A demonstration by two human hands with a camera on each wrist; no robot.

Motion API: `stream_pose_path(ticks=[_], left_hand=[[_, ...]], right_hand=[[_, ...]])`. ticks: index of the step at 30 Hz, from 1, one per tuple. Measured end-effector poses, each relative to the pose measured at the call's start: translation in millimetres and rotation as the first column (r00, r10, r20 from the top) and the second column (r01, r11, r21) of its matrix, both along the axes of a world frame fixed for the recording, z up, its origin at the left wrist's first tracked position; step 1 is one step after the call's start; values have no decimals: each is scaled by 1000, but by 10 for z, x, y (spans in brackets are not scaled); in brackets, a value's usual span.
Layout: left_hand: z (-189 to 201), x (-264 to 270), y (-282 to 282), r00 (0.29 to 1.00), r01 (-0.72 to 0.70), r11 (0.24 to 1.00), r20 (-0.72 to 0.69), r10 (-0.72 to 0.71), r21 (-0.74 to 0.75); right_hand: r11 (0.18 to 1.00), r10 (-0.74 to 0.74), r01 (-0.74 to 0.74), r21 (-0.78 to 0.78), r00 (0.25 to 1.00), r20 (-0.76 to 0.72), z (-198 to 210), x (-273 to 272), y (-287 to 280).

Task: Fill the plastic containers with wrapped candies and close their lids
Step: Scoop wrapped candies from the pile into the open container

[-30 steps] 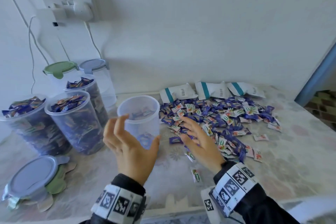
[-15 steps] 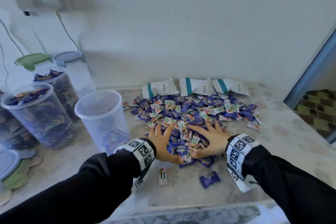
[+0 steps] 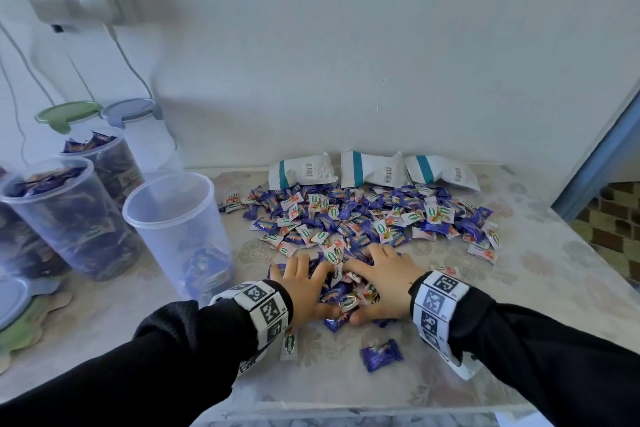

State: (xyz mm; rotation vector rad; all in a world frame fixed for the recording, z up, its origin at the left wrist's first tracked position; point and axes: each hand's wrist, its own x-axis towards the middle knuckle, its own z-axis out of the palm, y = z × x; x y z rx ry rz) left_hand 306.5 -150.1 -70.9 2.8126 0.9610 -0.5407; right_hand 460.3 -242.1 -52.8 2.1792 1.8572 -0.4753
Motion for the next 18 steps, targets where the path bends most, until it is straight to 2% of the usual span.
stream_pose_path(ticks=[3, 5, 8, 11, 14, 18], left_hand=[[-10, 7, -22, 995, -5, 997, 100, -2, 74], [6, 17, -11, 991, -13, 998, 133, 4, 61], [60, 25, 54, 989, -26, 996, 145, 39, -88], [136, 31, 123, 968, -40, 959, 228, 107, -281], [180, 20, 187, 927, -41, 943, 340, 159, -331], [234, -58, 245, 853, -59, 924, 462, 243, -377]], right_hand=[[1000, 0, -1, -17, 1000, -25, 1, 39, 49], [1000, -15, 13, -27, 997, -72, 8, 59, 81], [999, -40, 38, -25, 992, -116, 52, 81, 133], [995, -66, 79, 56, 977, -204, 78, 103, 169], [971, -149, 203, 130, 930, -335, 81, 123, 162], [930, -196, 302, 211, 891, -410, 97, 89, 189]])
